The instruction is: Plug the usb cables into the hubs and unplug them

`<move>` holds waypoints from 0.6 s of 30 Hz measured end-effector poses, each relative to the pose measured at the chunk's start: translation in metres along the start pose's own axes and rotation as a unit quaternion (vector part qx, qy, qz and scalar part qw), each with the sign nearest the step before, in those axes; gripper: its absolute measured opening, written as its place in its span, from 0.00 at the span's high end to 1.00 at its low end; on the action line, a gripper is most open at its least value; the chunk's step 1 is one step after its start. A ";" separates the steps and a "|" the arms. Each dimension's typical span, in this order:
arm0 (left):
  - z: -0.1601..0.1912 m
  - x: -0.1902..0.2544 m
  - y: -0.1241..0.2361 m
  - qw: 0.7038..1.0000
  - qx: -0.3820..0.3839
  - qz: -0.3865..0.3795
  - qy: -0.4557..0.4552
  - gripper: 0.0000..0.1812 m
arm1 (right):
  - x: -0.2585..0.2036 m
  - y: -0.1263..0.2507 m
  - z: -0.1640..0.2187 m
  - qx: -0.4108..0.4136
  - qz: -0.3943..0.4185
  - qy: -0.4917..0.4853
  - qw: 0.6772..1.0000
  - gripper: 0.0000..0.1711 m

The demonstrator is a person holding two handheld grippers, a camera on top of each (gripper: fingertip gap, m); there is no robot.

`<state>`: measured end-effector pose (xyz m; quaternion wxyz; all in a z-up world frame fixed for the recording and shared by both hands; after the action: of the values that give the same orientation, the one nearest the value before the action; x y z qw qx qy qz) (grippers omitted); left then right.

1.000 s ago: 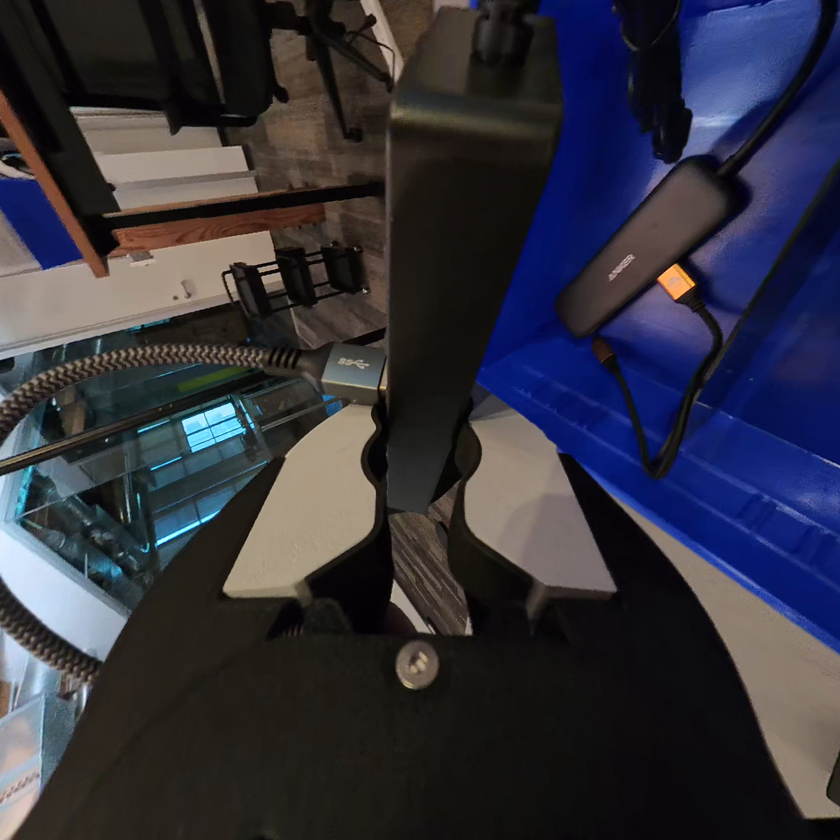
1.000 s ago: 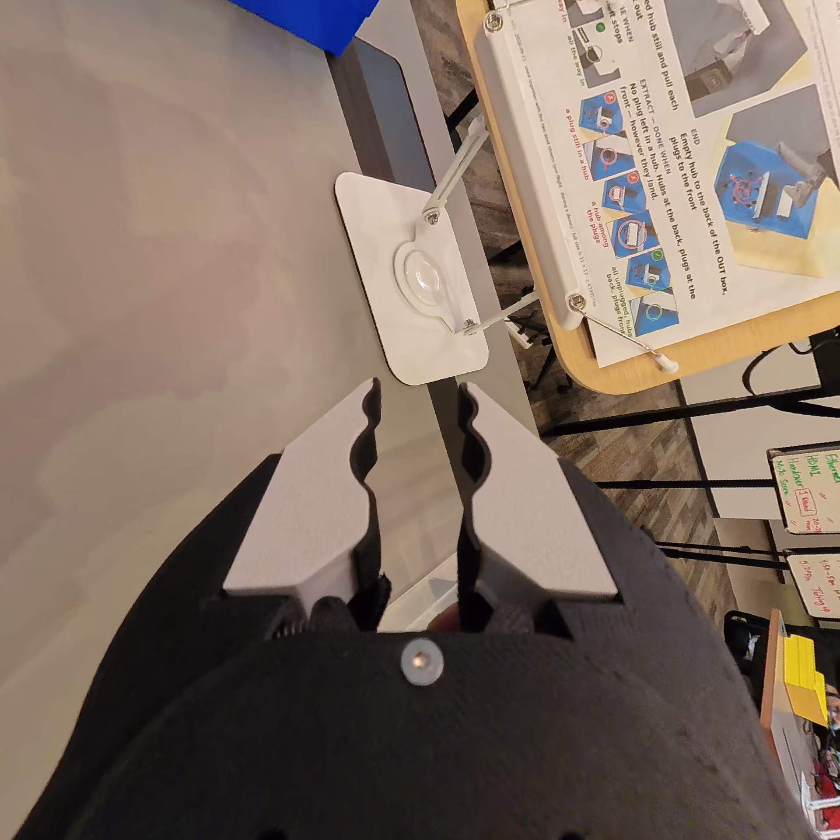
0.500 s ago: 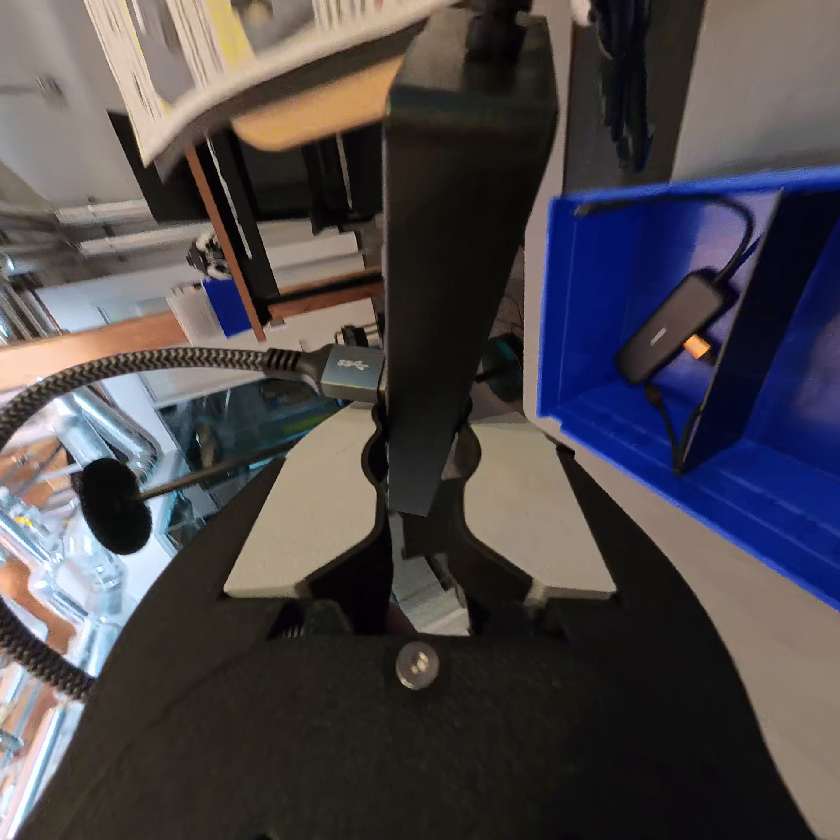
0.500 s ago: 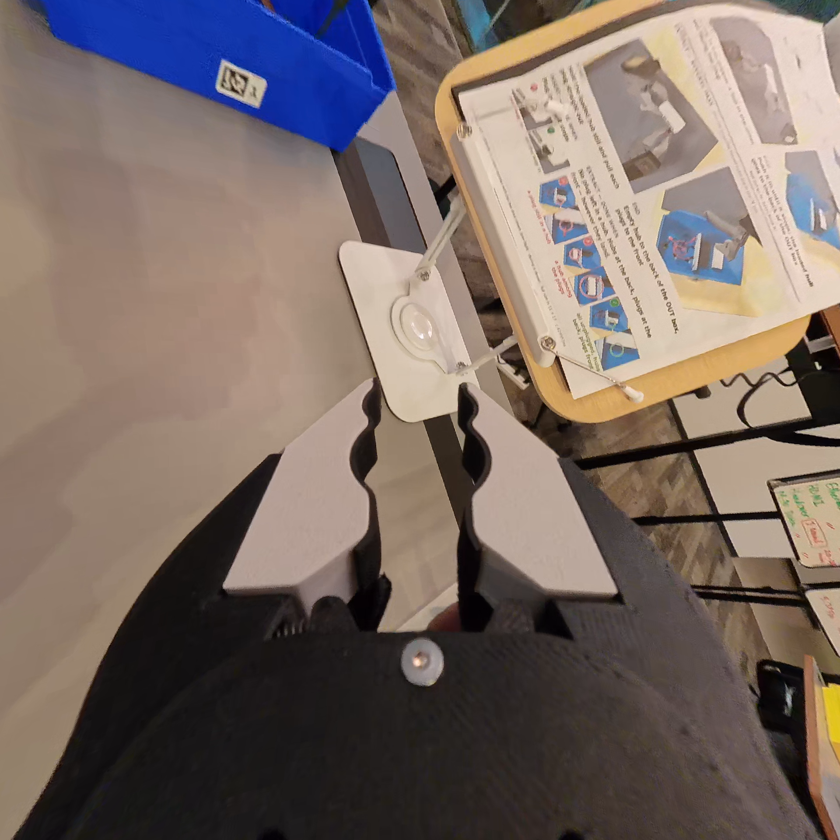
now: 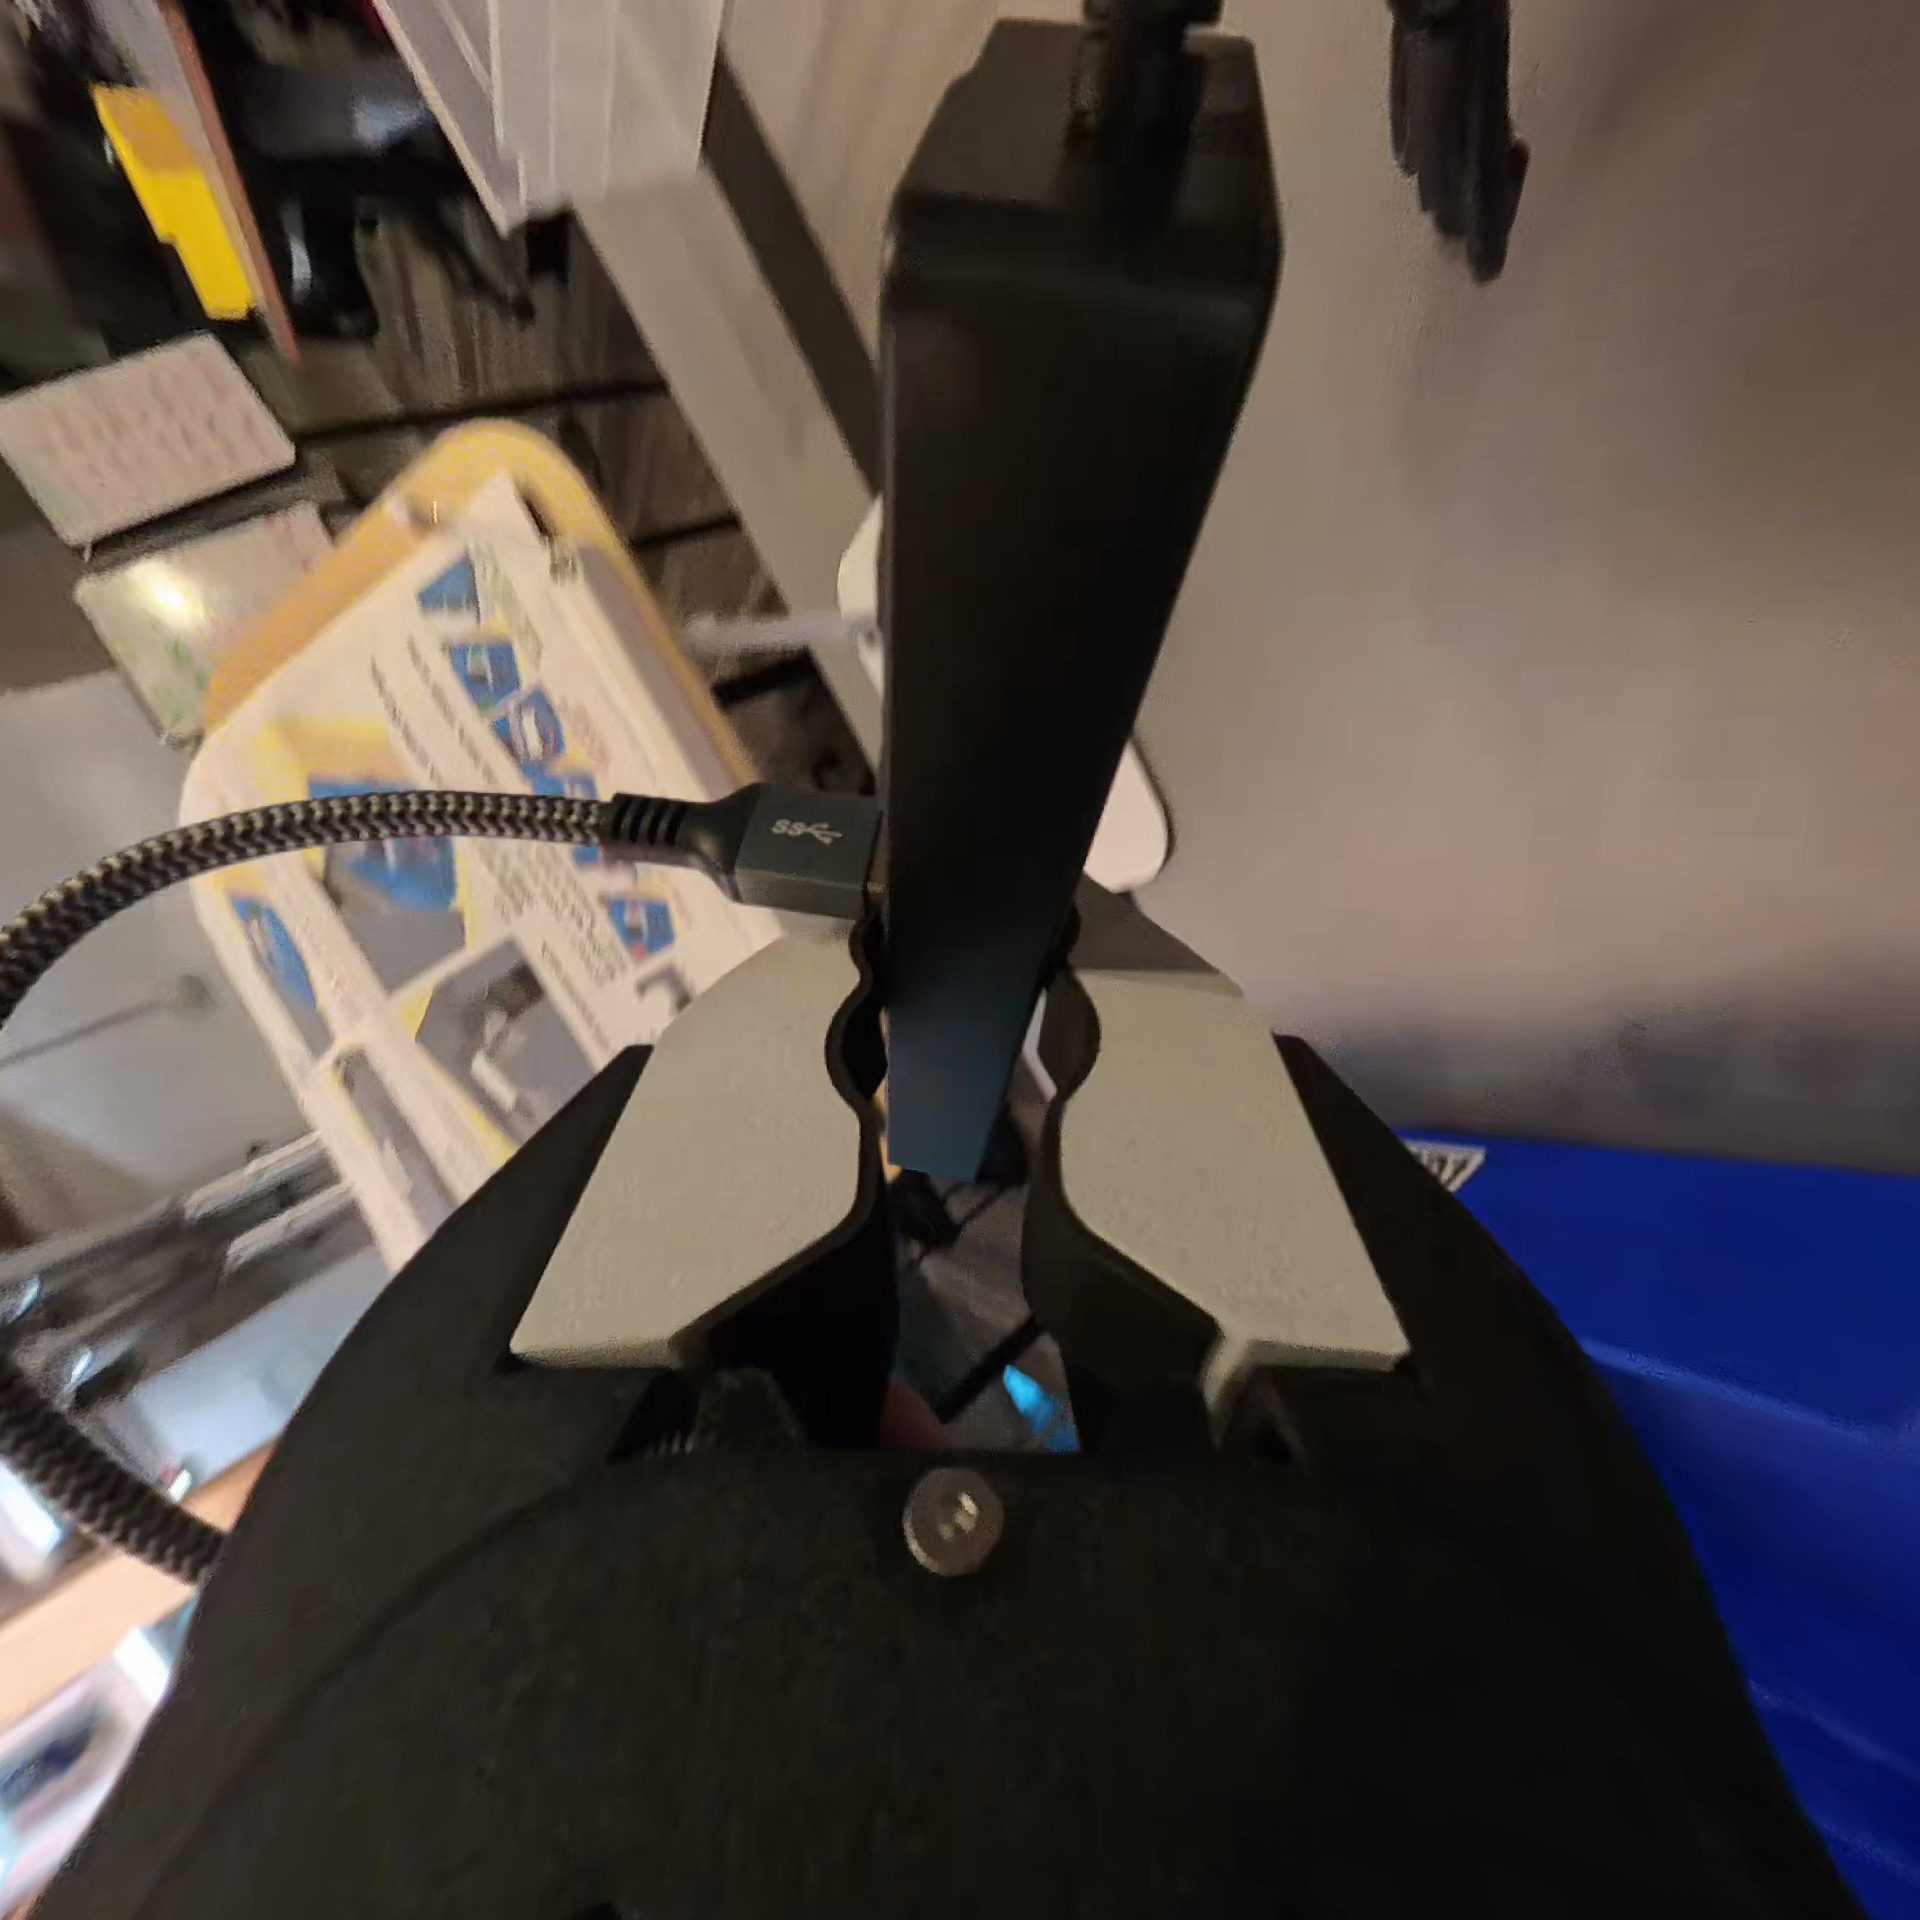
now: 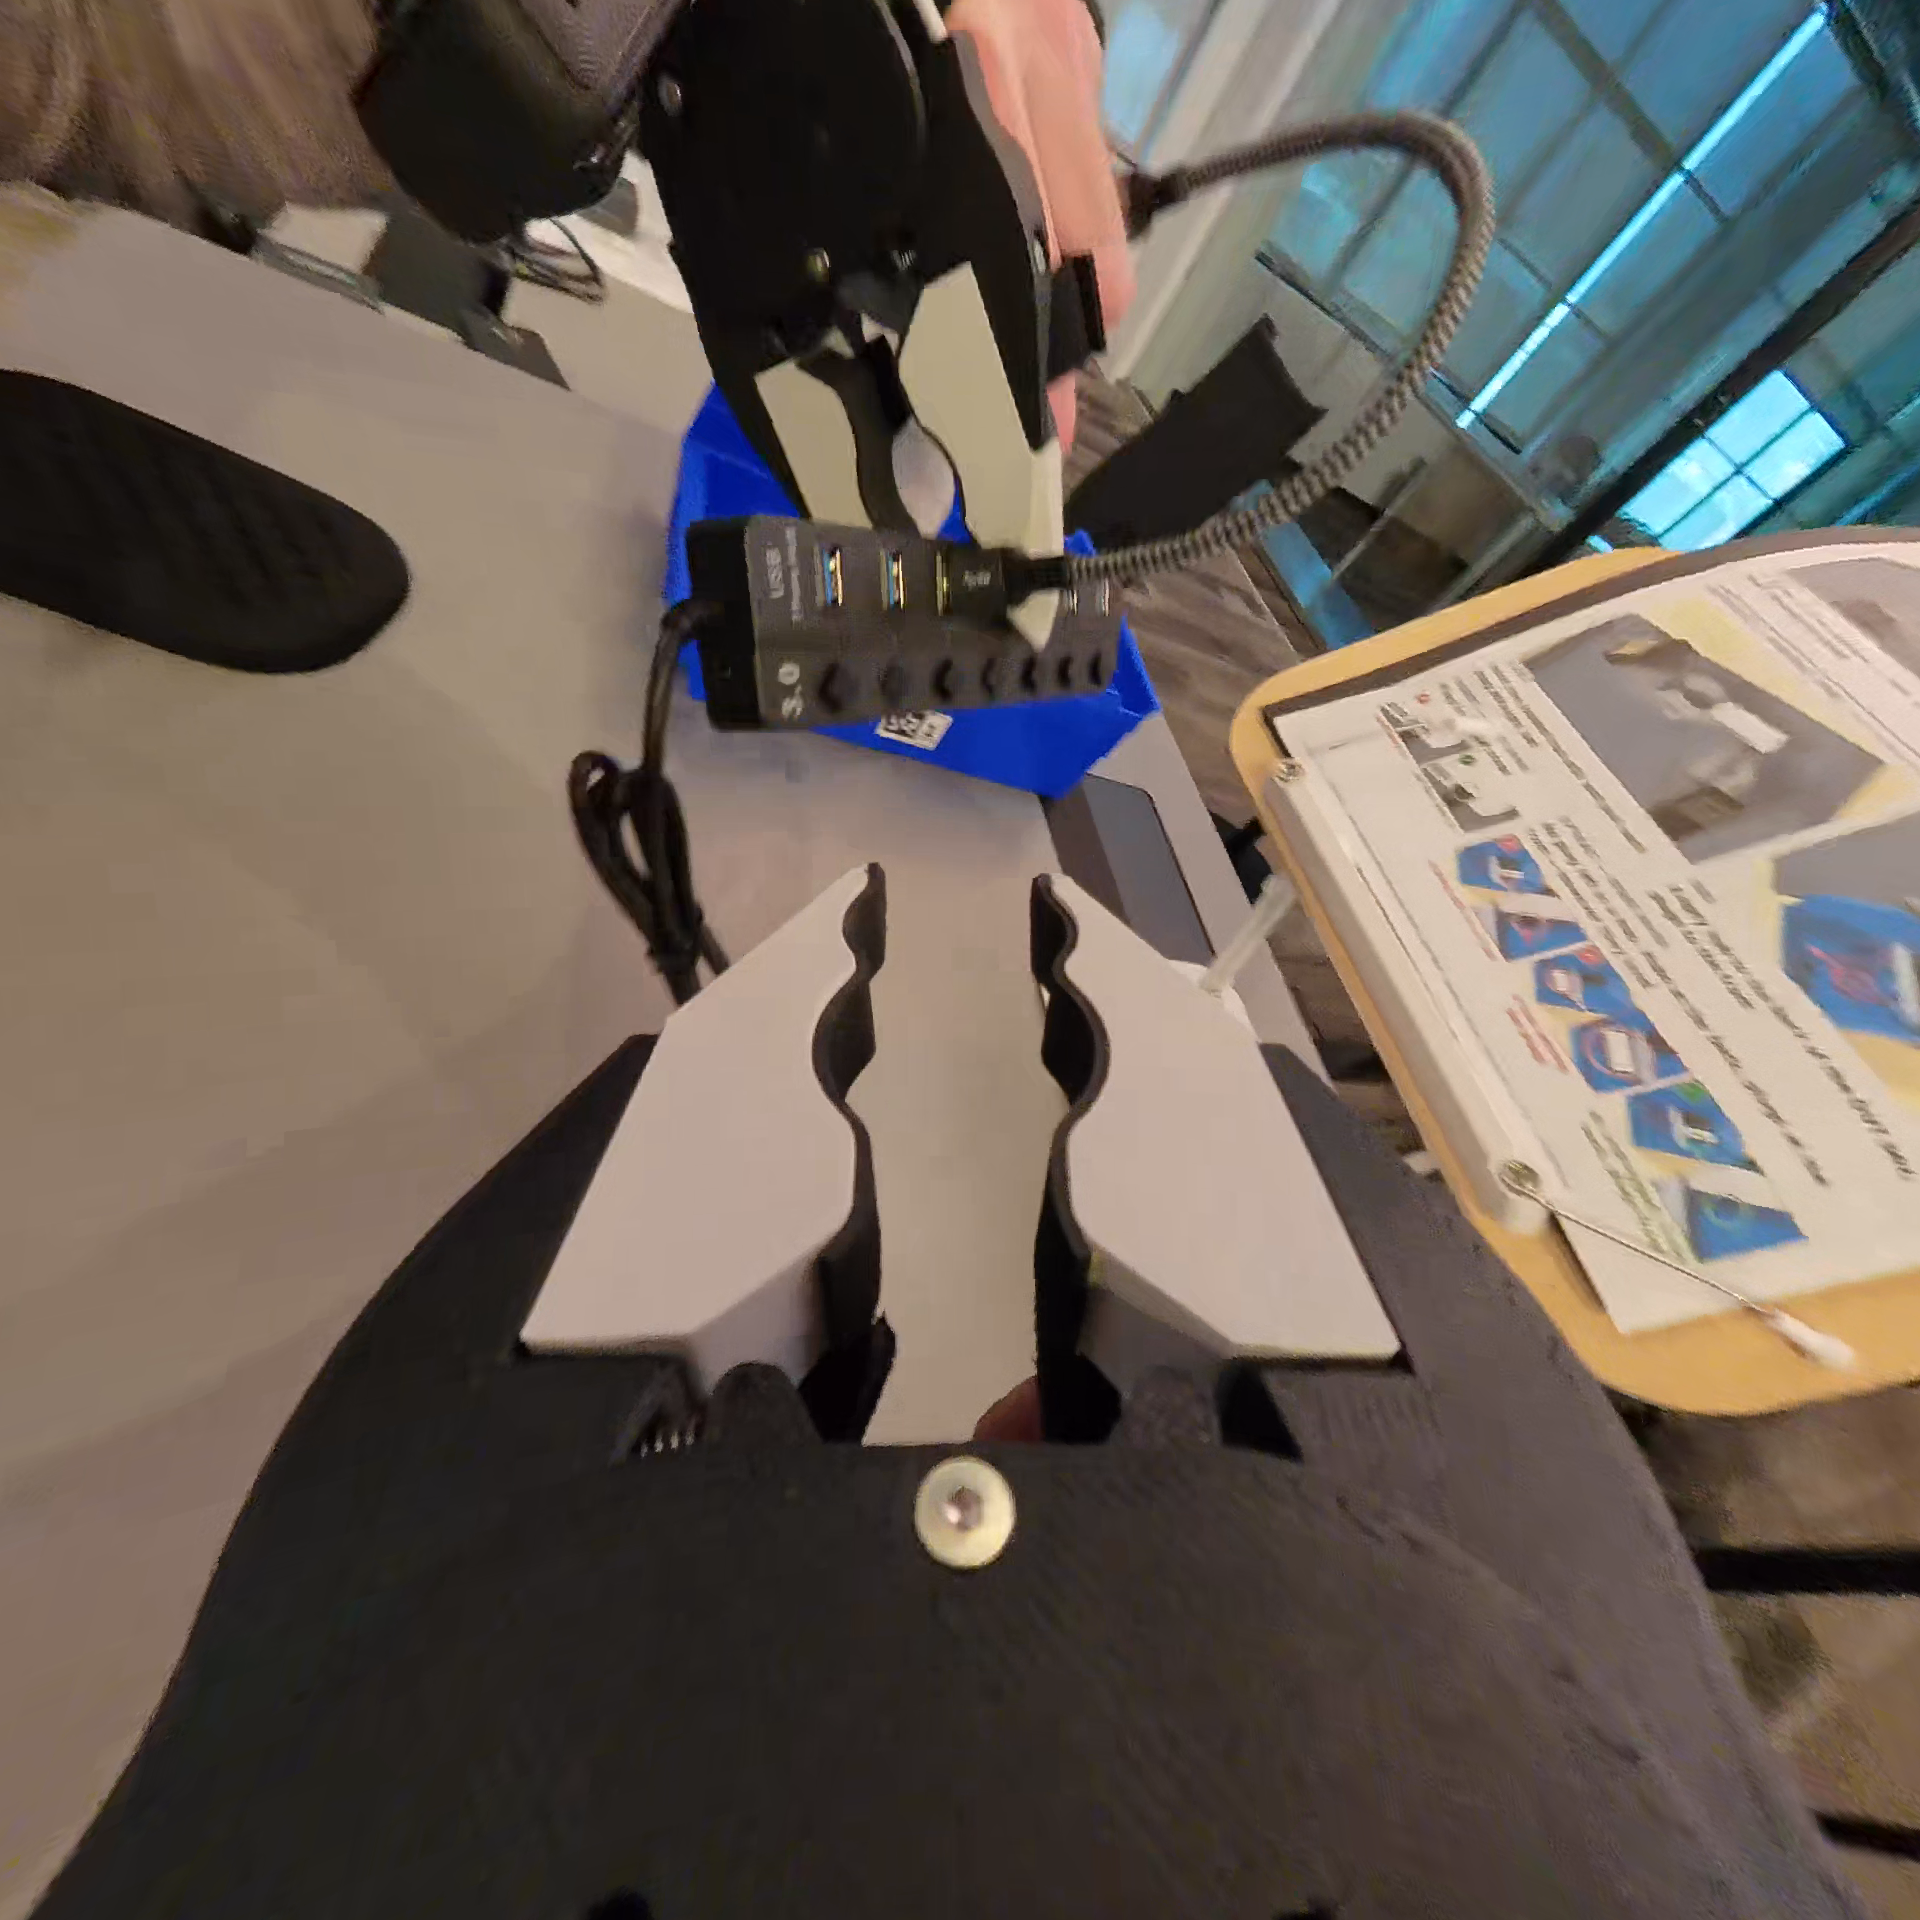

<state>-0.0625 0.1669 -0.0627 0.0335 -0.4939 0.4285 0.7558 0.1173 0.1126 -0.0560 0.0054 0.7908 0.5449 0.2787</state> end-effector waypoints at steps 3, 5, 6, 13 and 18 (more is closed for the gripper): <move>-0.026 0.002 -0.007 0.998 0.060 0.036 0.010 0.85 | -0.004 -0.009 0.004 0.025 -0.028 -0.023 0.999 0.82; -0.042 0.005 -0.011 0.994 0.094 0.059 0.011 0.85 | -0.004 -0.014 0.005 0.054 -0.046 -0.054 0.996 0.80; -0.049 0.006 -0.013 0.992 0.110 0.069 0.011 0.85 | -0.004 -0.017 0.007 0.070 -0.057 -0.074 0.993 0.79; -0.076 0.014 -0.022 0.980 0.174 0.098 0.006 0.85 | -0.004 -0.021 0.021 0.166 -0.157 -0.197 0.953 0.88; -0.078 0.021 -0.031 0.984 0.153 0.085 -0.023 0.85 | -0.016 -0.032 0.032 0.141 -0.223 -0.242 0.934 0.79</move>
<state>-0.0029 0.1255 -0.1091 0.0546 -0.4272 0.5786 0.6926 0.1002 0.1215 -0.0996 0.0877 0.6854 0.7228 -0.0095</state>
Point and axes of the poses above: each gripper's, where its closed fingertips meet, y back along the fingers, z out of its underside, x = y × z across the jaws, the point moved 6 cm from there along y, back along the fingers, and after that the axes turned 2 degrees about -z, right-handed, at the moved point
